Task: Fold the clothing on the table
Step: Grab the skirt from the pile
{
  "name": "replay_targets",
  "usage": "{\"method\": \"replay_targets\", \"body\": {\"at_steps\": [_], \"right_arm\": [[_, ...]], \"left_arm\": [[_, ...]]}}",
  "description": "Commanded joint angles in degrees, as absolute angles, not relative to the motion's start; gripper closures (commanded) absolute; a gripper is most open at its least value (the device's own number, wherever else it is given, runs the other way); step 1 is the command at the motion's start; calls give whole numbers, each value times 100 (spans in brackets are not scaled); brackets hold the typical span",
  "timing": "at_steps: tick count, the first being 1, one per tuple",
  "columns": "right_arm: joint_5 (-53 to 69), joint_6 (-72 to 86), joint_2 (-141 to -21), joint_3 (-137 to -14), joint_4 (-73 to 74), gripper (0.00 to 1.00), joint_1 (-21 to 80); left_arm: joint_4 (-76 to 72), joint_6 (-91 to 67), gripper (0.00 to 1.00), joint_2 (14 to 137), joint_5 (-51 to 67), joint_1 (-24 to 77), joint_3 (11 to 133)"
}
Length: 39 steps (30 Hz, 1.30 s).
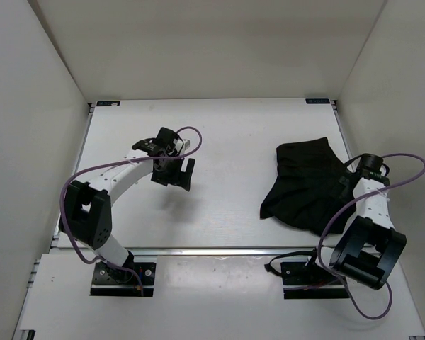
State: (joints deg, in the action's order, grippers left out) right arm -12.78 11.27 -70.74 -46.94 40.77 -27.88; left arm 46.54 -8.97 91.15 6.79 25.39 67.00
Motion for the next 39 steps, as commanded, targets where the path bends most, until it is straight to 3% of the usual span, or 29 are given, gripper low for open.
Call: {"method": "replay_targets", "body": {"at_steps": [1, 4, 8, 10, 13, 17, 32, 39], "right_arm": [[-1521, 1028, -7416, -4536, 3621, 17, -2716], [-1503, 1134, -7777, -4535, 3542, 21, -2663], [-1511, 1125, -8164, -4597, 3498, 35, -2488], [-1389, 1099, -8261, -4623, 3402, 45, -2452], [-1293, 1134, -8551, -4737, 3366, 78, -2382], [-1143, 1116, -8745, -4886, 3314, 99, -2216], [623, 2152, -8807, -4861, 3129, 100, 753], [1415, 2821, -8052, -4527, 3067, 100, 2415]], "left_arm": [[4694, -773, 1, 9035, 983, 2531, 6926], [4728, -756, 1, 9018, 1019, 2479, 6926], [4807, -729, 1, 9009, 949, 2470, 6996], [4834, -773, 2, 9000, 993, 2469, 6988], [4860, -791, 1, 9026, 1011, 2452, 7066], [4895, -791, 1, 9053, 1054, 2435, 7145], [4702, -888, 1, 9307, 1459, 2514, 7716], [4518, -949, 1, 9474, 1643, 2575, 8050]]}}
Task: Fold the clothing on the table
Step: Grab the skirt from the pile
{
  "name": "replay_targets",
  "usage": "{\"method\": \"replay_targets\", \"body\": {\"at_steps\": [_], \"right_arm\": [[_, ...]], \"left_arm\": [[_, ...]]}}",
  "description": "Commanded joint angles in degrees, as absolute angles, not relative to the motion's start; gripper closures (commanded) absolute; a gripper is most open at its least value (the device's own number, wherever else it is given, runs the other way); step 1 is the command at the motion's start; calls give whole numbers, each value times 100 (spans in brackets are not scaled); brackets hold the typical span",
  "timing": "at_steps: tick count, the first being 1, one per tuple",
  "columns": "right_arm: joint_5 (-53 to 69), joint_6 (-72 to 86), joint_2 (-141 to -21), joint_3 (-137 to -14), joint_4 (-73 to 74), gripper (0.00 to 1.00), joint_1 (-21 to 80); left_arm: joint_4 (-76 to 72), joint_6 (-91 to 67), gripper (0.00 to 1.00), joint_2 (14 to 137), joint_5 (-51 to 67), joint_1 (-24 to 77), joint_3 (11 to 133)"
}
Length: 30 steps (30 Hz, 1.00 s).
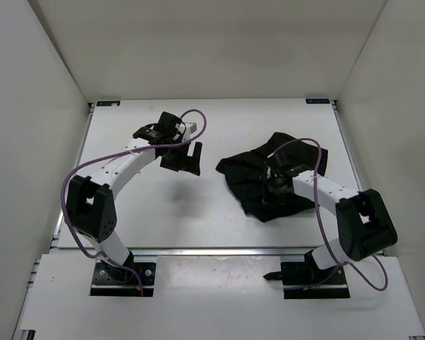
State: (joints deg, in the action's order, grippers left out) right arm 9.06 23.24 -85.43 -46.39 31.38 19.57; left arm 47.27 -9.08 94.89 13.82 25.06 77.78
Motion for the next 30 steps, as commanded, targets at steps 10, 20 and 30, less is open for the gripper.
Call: {"method": "replay_targets", "body": {"at_steps": [10, 20, 30], "right_arm": [[2091, 2059, -5872, -4403, 3568, 34, -523], [1355, 1433, -6565, -3834, 3640, 28, -950], [1169, 1248, -6855, -3507, 3199, 31, -774]], "left_arm": [[4474, -993, 1, 10001, 1846, 2830, 8577], [4562, -976, 2, 10160, 1872, 2857, 8833], [4483, -975, 1, 9976, 1960, 2715, 8543]]}}
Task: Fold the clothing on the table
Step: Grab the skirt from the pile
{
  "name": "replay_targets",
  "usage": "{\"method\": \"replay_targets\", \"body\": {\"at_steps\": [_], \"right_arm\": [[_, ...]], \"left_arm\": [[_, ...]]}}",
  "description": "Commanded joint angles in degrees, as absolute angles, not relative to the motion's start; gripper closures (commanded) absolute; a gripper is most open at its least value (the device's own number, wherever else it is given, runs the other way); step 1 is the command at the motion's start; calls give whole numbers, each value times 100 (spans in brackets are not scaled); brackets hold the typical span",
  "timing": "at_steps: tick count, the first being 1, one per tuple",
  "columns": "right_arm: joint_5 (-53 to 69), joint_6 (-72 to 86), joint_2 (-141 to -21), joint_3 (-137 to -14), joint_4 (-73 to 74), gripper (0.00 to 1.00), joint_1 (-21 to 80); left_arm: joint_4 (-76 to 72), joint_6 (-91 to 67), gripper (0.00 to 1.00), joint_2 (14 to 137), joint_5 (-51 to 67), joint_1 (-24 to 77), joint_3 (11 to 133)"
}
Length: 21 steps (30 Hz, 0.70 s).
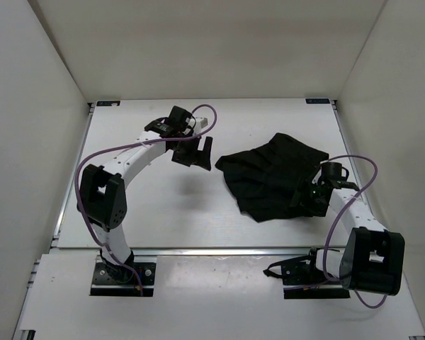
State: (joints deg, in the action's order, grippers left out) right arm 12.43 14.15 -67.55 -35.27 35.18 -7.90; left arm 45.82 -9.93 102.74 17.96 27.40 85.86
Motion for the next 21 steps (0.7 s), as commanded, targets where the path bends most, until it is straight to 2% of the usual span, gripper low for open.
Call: {"method": "replay_targets", "body": {"at_steps": [1, 3, 5, 6, 7, 8, 13, 18, 21], "right_arm": [[1230, 1257, -6908, -3481, 3164, 34, -739], [1379, 1301, -7083, -3507, 3041, 41, -607], [1433, 1414, -7180, -3568, 2849, 58, -448], [1537, 1450, -7285, -3647, 2769, 74, -309], [1590, 1511, -7312, -3674, 2760, 95, -229], [1713, 1660, -7443, -3822, 2708, 100, -185], [2030, 1714, -7892, -5078, 2917, 100, 341], [2634, 1775, -8357, -7450, 3103, 100, 650], [3277, 1872, -8630, -9152, 2638, 100, 834]], "left_arm": [[4482, -993, 1, 9967, 1960, 2716, 8534], [4474, -976, 1, 9949, 1969, 2725, 8508], [4474, -993, 1, 9914, 1969, 2725, 8482], [4482, -1019, 1, 9914, 1995, 2716, 8481], [4474, -1028, 1, 9888, 2021, 2716, 8455], [4465, -1037, 1, 9862, 1995, 2707, 8394], [4377, -1090, 1, 9625, 2126, 2584, 8209], [4333, -1133, 1, 9466, 2188, 2505, 8069], [4455, -1090, 1, 9291, 2241, 2382, 8155]]}}
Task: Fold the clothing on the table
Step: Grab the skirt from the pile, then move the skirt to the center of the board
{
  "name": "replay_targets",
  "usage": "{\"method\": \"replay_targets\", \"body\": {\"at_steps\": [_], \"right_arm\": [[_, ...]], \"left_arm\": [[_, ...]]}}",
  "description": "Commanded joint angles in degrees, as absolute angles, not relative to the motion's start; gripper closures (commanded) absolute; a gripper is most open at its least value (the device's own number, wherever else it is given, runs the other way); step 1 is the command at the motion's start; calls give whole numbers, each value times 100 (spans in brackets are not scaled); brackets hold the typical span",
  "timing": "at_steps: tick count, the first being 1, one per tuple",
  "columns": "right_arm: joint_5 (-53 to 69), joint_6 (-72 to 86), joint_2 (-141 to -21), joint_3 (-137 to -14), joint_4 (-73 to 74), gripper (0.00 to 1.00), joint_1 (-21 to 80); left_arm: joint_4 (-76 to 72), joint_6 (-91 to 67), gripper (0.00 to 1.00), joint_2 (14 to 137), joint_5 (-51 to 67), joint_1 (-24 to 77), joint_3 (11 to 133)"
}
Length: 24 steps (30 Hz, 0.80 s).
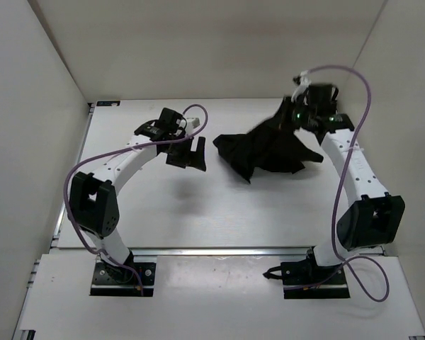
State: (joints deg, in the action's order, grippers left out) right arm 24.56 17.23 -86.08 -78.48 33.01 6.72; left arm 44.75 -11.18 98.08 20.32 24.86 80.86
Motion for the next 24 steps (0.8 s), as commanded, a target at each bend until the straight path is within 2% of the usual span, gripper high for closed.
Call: {"method": "replay_targets", "body": {"at_steps": [1, 6, 10, 12, 15, 17, 18, 20, 24], "right_arm": [[3391, 1950, -8692, -9454, 2567, 100, 992], [4209, 2434, -9675, -12089, 2522, 100, 1265], [4648, 2478, -9836, -12885, 2620, 100, 1651], [4746, 2549, -9538, -12448, 2278, 100, 1898], [4895, 2715, -8721, -10867, 1610, 100, 1925], [5113, 2804, -8317, -9360, 1460, 100, 1697], [5202, 2795, -8036, -8934, 1424, 100, 1496], [5186, 2690, -7570, -7277, 1493, 100, 1083], [5904, 2628, -6612, -5120, 1940, 99, -478]], "left_arm": [[4473, -1090, 2, 9220, 2180, 2373, 8252], [4649, -1413, 2, 8729, 1506, 1856, 8604], [4123, -1617, 2, 7746, 1100, 1258, 8560], [4200, -1538, 1, 7594, 504, 1274, 8997], [4544, -1328, 1, 7848, 45, 1476, 9692], [4431, -1414, 1, 7901, 175, 1433, 9756], [4430, -1406, 1, 7936, 332, 1433, 9704], [4316, -1468, 2, 7989, 483, 1415, 9598], [4184, -1362, 1, 8042, 695, 1661, 9317]]}}
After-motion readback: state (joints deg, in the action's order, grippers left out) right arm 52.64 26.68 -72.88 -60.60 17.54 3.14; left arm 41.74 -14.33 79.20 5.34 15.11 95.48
